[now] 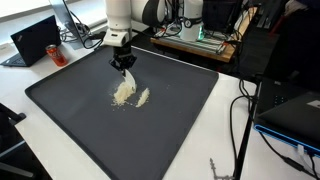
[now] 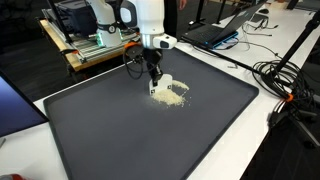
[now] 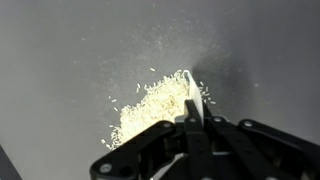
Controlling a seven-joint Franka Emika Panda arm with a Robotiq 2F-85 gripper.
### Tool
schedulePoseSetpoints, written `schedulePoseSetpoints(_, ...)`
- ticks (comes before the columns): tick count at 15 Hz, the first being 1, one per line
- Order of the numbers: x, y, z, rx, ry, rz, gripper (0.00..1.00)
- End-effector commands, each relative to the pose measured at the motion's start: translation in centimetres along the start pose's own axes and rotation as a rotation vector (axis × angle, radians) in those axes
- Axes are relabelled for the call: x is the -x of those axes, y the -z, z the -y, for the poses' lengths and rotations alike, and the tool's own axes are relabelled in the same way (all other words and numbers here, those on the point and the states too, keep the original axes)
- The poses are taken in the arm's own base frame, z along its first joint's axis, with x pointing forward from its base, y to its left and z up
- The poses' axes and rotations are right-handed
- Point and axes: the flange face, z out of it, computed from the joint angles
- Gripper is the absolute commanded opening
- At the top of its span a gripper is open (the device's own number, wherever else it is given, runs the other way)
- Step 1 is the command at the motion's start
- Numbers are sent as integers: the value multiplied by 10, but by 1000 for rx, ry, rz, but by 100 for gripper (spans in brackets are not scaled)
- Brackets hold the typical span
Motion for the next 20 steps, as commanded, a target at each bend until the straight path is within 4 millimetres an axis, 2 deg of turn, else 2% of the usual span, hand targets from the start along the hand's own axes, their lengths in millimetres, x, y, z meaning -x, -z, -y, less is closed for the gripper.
schedulePoseSetpoints(1, -4, -5, 5, 12, 21, 25, 1)
schedulePoseSetpoints(16, 12, -28, -1, -62, -25, 5, 1)
schedulePoseSetpoints(20, 15, -24, 1, -88, -11, 20, 1)
